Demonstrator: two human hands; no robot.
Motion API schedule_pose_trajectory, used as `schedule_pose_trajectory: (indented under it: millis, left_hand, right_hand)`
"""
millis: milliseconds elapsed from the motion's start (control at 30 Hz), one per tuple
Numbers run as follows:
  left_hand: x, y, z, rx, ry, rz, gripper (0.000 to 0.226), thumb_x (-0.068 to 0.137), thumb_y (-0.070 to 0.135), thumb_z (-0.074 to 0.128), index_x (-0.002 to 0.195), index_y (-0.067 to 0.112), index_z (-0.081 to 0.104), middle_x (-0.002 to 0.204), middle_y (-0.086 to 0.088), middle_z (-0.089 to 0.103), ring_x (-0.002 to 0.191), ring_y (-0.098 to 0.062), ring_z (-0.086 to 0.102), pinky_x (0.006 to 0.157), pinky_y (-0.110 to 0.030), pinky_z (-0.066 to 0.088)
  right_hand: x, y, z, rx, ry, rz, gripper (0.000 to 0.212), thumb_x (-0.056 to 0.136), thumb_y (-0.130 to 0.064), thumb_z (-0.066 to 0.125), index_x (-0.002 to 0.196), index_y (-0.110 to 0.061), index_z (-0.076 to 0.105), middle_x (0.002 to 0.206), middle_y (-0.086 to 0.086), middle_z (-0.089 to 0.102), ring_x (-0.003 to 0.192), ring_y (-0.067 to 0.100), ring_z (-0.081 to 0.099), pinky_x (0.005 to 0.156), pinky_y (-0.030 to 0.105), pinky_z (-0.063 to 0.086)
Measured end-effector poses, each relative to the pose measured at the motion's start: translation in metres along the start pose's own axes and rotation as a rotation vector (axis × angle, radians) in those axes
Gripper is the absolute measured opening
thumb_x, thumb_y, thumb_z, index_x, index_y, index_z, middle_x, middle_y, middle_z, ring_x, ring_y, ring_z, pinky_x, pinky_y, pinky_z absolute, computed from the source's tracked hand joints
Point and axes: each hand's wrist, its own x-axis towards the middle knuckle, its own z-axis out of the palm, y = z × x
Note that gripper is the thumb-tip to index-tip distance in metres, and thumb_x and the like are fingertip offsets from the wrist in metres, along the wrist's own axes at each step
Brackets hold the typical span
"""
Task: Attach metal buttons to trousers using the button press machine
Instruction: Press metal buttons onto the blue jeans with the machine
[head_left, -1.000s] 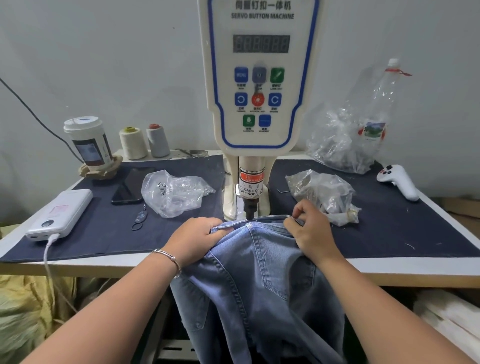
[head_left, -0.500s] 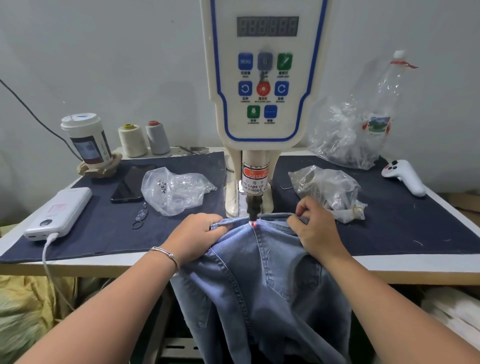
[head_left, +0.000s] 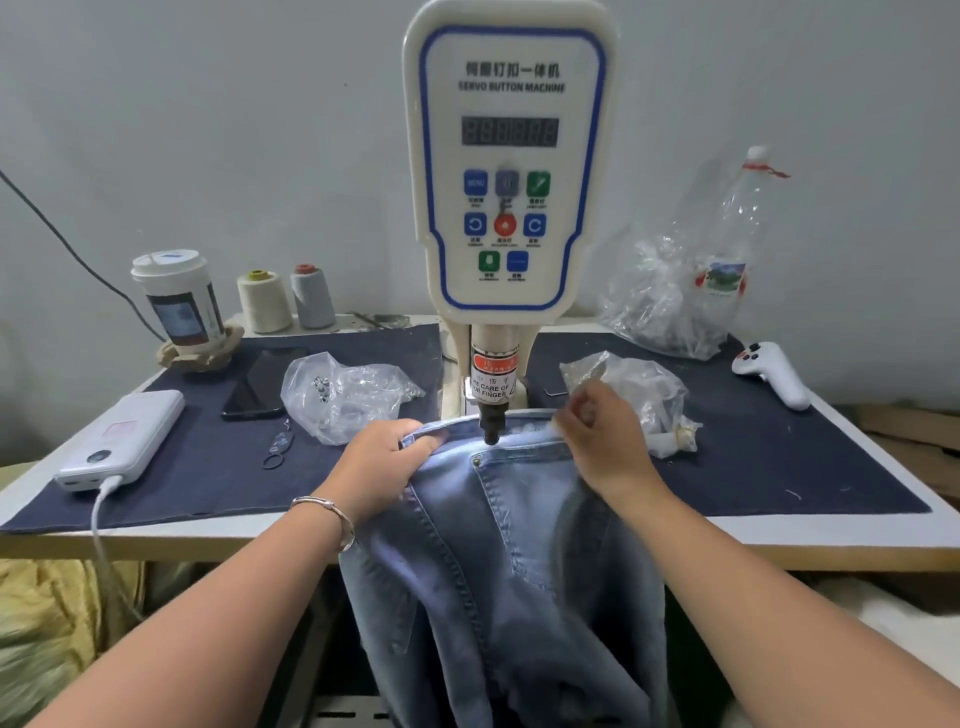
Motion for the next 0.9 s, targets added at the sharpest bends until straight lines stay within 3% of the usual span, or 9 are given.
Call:
schedule_pose_trajectory:
  millis: [67, 200, 367, 467, 533, 633, 700, 800, 900]
  left_hand:
    - [-0.005, 0.001, -0.01, -0.107, 0.006, -0.055, 0.043, 0.097, 0.031, 0.06, 0.062, 0.016, 0.04, 0.049, 0.011, 0.032, 0.046, -0.006, 0.028, 0.046, -0.019, 0.024]
    - [-0.026, -0.001, -0.032, -0.16, -0.176, -0.197, 0.038, 0.089, 0.028, 0.068, 0.062, 0.016, 0.045, 0.058, 0.001, 0.034, 0.057, -0.012, 0.032, 0.048, -0.021, 0.023]
    - [-0.061, 0.015, -0.059, -0.359, -0.372, -0.346, 0.036, 0.053, 0.043, 0.079, 0.058, 0.013, 0.062, 0.06, -0.004, 0.052, 0.058, -0.016, 0.047, 0.056, -0.023, 0.038]
    - [-0.071, 0.038, -0.072, -0.695, -0.631, -0.306, 0.049, 0.058, 0.034, 0.087, 0.096, 0.004, 0.076, 0.097, -0.019, 0.073, 0.091, -0.029, 0.069, 0.084, -0.034, 0.054]
    - [-0.073, 0.059, -0.069, -0.671, -0.765, -0.21, 0.077, 0.067, 0.037, 0.086, 0.127, -0.003, 0.059, 0.13, -0.03, 0.059, 0.121, -0.04, 0.058, 0.106, -0.048, 0.044]
    - [-0.077, 0.089, -0.051, -0.549, -0.825, -0.14, 0.061, 0.067, 0.025, 0.087, 0.117, -0.003, 0.065, 0.123, -0.025, 0.065, 0.111, -0.034, 0.063, 0.1, -0.043, 0.049]
    - [-0.078, 0.099, -0.05, -0.56, -0.794, -0.141, 0.044, 0.067, 0.012, 0.082, 0.107, 0.0, 0.071, 0.111, -0.022, 0.07, 0.101, -0.029, 0.068, 0.091, -0.037, 0.054]
    - [-0.072, 0.102, -0.065, -0.566, -0.794, -0.153, 0.046, 0.065, 0.01, 0.08, 0.107, -0.006, 0.069, 0.104, -0.021, 0.071, 0.092, -0.027, 0.07, 0.081, -0.03, 0.057]
    - [-0.067, 0.102, -0.074, -0.504, -0.815, -0.197, 0.037, 0.065, 0.012, 0.079, 0.1, -0.001, 0.074, 0.103, -0.02, 0.072, 0.089, -0.026, 0.071, 0.079, -0.03, 0.058]
  right_hand:
    - [-0.002, -0.026, -0.007, -0.018, -0.07, 0.148, 0.017, 0.084, -0.015, 0.058, 0.068, -0.011, 0.055, 0.059, -0.002, 0.05, 0.05, 0.01, 0.041, 0.045, 0.02, 0.029]
    - [-0.027, -0.057, -0.018, 0.166, -0.492, 0.52, 0.027, 0.083, 0.0, 0.056, 0.057, -0.008, 0.055, 0.052, 0.006, 0.051, 0.04, 0.013, 0.048, 0.039, 0.019, 0.035]
    - [-0.054, -0.076, -0.021, 0.471, -0.748, 0.619, 0.024, 0.085, 0.009, 0.055, 0.066, -0.005, 0.052, 0.064, 0.011, 0.053, 0.057, 0.018, 0.055, 0.051, 0.022, 0.047]
    - [-0.065, -0.095, -0.021, 0.592, -0.784, 0.558, 0.01, 0.088, 0.006, 0.058, 0.088, -0.004, 0.054, 0.077, 0.014, 0.052, 0.065, 0.018, 0.054, 0.057, 0.022, 0.048]
    - [-0.069, -0.106, -0.019, 0.456, -0.703, 0.406, 0.015, 0.087, 0.003, 0.062, 0.082, -0.009, 0.054, 0.072, 0.009, 0.054, 0.061, 0.015, 0.052, 0.056, 0.021, 0.045]
    - [-0.072, -0.119, -0.023, 0.214, -0.564, 0.089, 0.022, 0.084, -0.004, 0.068, 0.077, -0.017, 0.053, 0.07, 0.008, 0.058, 0.067, 0.017, 0.052, 0.066, 0.029, 0.041]
    - [-0.068, -0.12, -0.035, 0.128, -0.566, -0.048, 0.021, 0.081, -0.013, 0.075, 0.081, -0.019, 0.054, 0.059, -0.002, 0.06, 0.059, 0.011, 0.054, 0.06, 0.027, 0.042]
    - [-0.057, -0.115, -0.06, -0.042, -0.785, -0.07, 0.035, 0.07, -0.039, 0.084, 0.092, -0.023, 0.062, 0.068, -0.006, 0.066, 0.063, 0.008, 0.06, 0.061, 0.025, 0.048]
    - [-0.048, -0.108, -0.073, -0.09, -1.047, -0.005, 0.04, 0.068, -0.03, 0.086, 0.102, -0.02, 0.066, 0.098, 0.003, 0.074, 0.09, 0.022, 0.071, 0.087, 0.041, 0.055]
